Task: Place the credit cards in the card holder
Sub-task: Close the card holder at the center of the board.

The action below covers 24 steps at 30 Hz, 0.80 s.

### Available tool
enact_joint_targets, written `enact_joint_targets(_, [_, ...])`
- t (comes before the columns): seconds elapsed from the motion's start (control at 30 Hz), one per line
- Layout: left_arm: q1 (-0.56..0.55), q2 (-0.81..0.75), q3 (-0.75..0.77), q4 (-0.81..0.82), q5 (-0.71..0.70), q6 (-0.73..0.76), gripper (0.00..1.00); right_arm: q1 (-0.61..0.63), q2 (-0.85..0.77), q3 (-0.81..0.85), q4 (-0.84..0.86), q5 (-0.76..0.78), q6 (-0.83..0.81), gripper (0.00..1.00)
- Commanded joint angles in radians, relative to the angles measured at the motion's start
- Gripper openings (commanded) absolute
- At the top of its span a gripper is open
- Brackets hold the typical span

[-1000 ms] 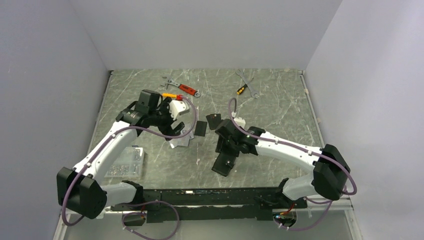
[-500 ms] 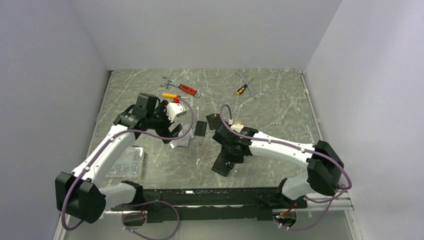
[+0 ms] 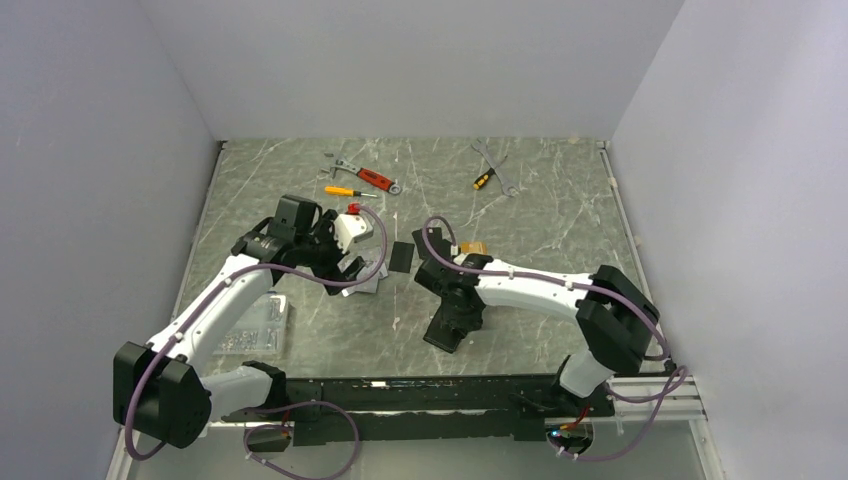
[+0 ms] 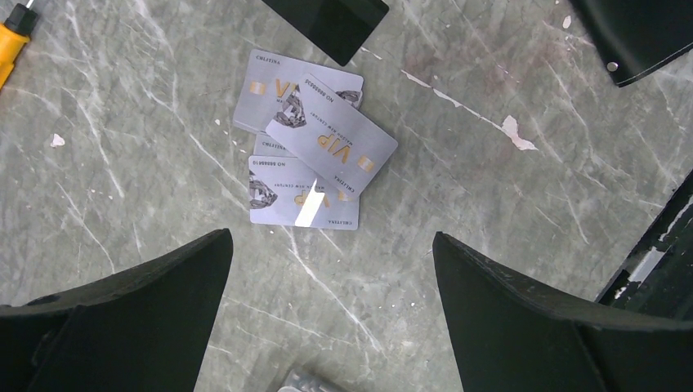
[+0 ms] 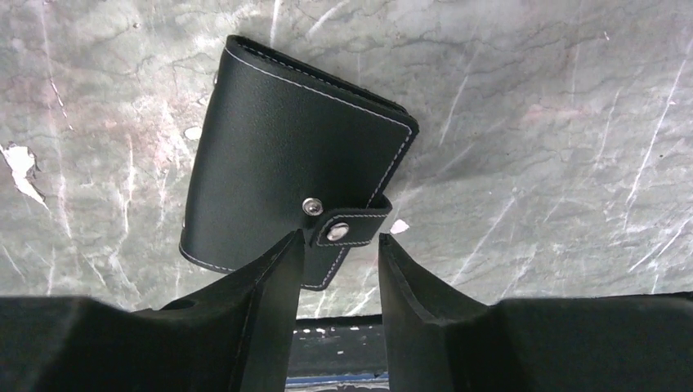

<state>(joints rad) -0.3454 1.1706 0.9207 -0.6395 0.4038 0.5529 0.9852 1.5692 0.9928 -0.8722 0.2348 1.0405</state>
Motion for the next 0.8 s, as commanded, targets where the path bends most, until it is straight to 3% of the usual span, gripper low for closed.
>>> enact_joint_targets(0.0, [0.002,-0.031,-0.006,0.041,0.033,-0.001,0.99,-0.001,0.032,0.063,-0.020,0.038,0.001,0.38])
enact_joint_targets(0.5, [0.002,-0.050,-0.044,0.063,0.051,0.007,0.99,-0.010,0.053,0.087,-0.042,0.070,0.000,0.01])
enact_joint_targets(0.77, [0.003,-0.056,-0.057,0.066,0.052,0.013,0.99,0.011,0.043,0.093,-0.060,0.077,0.015,0.00])
